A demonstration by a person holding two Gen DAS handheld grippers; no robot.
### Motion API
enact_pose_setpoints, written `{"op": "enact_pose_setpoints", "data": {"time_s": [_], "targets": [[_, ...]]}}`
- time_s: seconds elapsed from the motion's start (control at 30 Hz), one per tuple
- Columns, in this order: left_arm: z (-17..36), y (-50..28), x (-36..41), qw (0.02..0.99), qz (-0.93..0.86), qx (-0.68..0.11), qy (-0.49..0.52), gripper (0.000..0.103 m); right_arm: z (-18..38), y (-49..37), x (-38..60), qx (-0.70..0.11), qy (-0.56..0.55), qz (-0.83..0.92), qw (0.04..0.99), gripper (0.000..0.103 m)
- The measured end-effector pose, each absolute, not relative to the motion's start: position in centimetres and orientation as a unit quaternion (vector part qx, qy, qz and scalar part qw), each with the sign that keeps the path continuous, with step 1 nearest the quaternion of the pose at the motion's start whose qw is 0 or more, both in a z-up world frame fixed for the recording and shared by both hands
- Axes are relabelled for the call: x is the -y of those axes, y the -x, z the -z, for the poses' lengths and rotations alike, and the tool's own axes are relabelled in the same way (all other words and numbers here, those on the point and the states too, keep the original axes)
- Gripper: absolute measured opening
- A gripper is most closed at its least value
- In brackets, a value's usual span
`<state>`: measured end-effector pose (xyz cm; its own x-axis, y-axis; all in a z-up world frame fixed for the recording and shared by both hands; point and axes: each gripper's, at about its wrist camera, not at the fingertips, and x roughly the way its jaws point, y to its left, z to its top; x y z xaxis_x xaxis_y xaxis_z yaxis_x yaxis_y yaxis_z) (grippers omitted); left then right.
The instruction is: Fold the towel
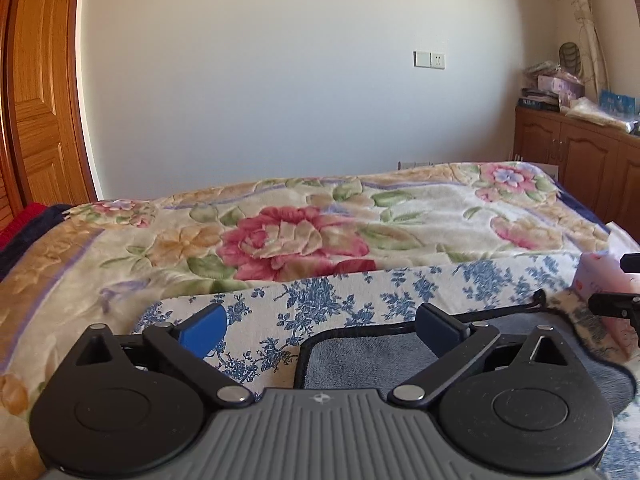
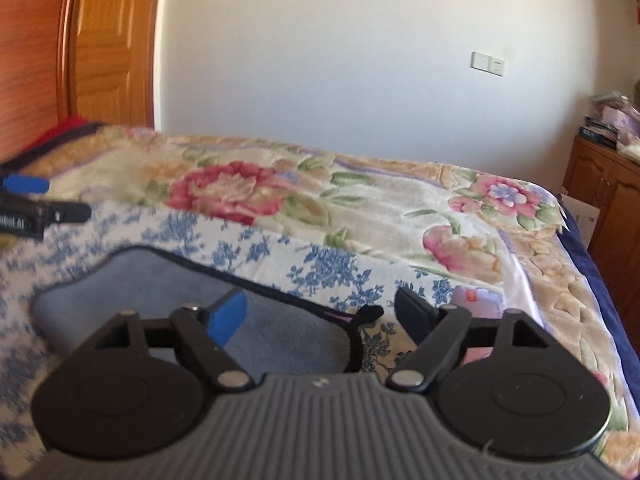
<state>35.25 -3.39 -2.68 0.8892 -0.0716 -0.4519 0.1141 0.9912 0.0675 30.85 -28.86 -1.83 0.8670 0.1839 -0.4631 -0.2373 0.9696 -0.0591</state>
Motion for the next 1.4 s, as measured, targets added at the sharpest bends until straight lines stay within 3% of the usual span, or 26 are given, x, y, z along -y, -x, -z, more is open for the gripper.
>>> {"op": "enact_pose_setpoints", "data": {"time_s": [0.07, 0.13, 1.4], "targets": [[2.1, -34.6, 3.5, 0.971, 0.048, -0.231, -0.045, 0.103, 1.2, -30.2, 28.8, -0.226, 0.056, -0.106, 0.967, 0.091], [1.5, -34.0, 3.6, 0.971, 0.05, -0.231, -0.046, 0.103, 0.7, -29.6, 28.7, -0.22, 0.056, -0.102, 0.968, 0.103], [-8.2, -18.5, 4.8, 0.976, 0.059, -0.2, -0.055, 0.103, -6.1, -16.1, 28.0, -0.186, 0.046, -0.1, 0.976, 0.103]]}}
